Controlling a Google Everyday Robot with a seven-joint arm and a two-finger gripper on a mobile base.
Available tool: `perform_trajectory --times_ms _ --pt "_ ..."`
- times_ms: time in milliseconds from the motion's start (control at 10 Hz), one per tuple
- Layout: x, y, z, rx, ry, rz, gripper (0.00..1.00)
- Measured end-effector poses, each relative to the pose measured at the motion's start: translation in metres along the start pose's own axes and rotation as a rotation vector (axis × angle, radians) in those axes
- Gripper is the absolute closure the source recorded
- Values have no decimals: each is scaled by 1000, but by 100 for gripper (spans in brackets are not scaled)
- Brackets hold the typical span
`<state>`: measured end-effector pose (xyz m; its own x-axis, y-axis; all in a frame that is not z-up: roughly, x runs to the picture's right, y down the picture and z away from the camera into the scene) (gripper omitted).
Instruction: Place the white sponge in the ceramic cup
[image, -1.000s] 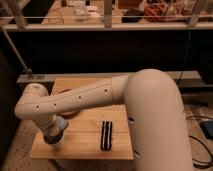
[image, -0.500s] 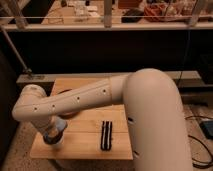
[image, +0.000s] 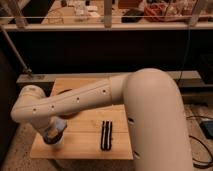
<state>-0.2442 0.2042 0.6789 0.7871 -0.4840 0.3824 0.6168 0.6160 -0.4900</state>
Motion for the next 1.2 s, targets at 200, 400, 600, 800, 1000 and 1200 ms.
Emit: perform_trajectory --times_ms 200,400,600,800,1000,1200 --pt "-1 1 -1 2 2 -1 60" --pt "-2 2 -1 3 4 -2 60" --pt "-3 3 -2 4 6 -3 67" --pt "-4 2 -3 7 9 -3 71" --pt "-4 3 -4 7 10 -3 61" --pt "-4 4 -4 7 13 -3 60"
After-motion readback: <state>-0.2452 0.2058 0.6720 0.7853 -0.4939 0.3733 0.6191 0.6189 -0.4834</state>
